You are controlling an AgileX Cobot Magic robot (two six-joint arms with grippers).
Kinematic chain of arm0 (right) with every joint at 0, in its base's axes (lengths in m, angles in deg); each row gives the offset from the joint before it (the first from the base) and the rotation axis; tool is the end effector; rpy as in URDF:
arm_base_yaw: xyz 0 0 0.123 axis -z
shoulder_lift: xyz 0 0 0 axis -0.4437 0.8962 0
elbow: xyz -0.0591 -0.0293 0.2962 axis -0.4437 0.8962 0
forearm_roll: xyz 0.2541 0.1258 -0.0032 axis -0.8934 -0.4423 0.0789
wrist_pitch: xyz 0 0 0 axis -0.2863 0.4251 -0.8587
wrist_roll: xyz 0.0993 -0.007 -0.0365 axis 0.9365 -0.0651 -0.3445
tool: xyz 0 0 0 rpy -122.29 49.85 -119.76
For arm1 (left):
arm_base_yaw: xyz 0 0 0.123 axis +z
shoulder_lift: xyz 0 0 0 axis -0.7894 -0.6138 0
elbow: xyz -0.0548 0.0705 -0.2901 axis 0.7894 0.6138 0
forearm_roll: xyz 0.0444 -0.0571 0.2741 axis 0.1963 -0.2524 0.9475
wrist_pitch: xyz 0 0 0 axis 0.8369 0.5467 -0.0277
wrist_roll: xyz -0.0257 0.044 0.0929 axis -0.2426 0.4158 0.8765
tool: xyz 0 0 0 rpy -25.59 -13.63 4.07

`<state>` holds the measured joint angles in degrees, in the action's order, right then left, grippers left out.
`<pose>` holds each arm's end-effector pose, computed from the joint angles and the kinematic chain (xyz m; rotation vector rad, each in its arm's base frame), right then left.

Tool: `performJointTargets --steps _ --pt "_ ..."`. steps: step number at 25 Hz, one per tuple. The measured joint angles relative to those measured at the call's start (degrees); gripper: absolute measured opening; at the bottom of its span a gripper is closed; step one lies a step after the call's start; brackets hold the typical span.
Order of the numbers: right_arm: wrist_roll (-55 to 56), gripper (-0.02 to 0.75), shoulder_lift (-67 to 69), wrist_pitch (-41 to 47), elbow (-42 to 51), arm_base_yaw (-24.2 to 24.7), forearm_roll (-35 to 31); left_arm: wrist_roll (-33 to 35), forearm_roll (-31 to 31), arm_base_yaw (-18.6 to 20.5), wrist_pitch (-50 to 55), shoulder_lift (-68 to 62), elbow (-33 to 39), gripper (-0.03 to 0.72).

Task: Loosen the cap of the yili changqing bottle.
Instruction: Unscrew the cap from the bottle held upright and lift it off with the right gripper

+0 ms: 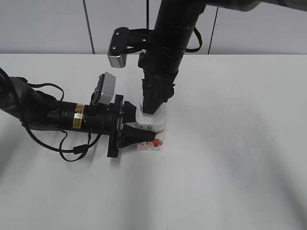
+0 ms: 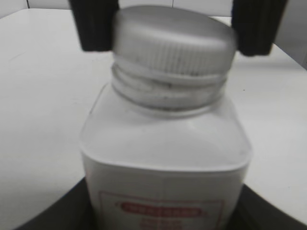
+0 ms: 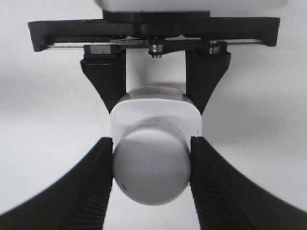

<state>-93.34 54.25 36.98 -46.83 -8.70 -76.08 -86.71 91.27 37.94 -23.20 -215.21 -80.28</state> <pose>0.3911 0.3090 0.2088 -2.1241 2.0104 0.3525 0.3679 -0.1958 0.0349 1.4206 1.4160 -1.1091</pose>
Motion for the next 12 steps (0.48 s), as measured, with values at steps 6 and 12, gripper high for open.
performJointTargets --steps 6,12 --pt "-4.95 0.387 0.00 0.05 0.00 0.00 -0.05 0.00 0.00 0.00 0.00 0.00 0.00 0.370" --pt "-7.72 0.387 0.00 0.05 0.00 0.00 0.25 0.00 0.00 0.00 0.00 0.00 0.00 0.370"
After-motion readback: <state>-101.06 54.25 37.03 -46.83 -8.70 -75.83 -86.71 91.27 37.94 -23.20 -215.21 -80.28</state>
